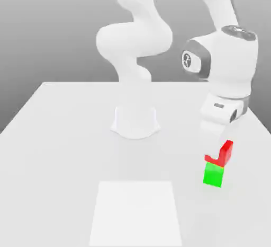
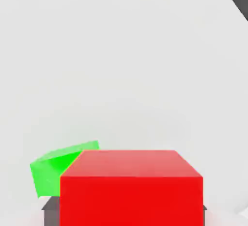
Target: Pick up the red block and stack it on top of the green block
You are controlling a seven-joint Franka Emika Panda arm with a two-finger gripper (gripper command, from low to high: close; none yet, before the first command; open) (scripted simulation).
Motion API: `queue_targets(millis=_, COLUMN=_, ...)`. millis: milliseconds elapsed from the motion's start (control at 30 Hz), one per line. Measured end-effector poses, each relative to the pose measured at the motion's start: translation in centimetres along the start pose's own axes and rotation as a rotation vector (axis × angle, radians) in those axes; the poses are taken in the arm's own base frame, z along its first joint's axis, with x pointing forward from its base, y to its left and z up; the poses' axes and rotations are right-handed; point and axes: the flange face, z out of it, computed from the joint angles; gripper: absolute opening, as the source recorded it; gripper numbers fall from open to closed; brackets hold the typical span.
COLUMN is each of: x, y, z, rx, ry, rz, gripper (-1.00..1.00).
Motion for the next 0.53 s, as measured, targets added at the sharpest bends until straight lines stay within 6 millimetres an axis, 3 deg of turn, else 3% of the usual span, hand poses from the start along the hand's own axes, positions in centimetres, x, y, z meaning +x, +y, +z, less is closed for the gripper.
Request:
queue_targets(millis=200, x=-0.6, y=-0.3, z=5.2, rx=-0.004, ry=0.002, rz=-0.019, gripper=-1.0)
queue_targets(millis=233, x=-0.7, y=-0.3, z=5.8, rx=-0.004, ry=0.002, rz=-0.02, gripper=1.0)
queue_targets(millis=433, x=-0.7, y=-0.3, z=6.0, rx=-0.003, ry=0.002, rz=-0.02, gripper=1.0)
queue_targets(millis=533, x=-0.6, y=-0.5, z=4.2, rx=-0.004, ry=0.003, rz=-0.024, gripper=1.0)
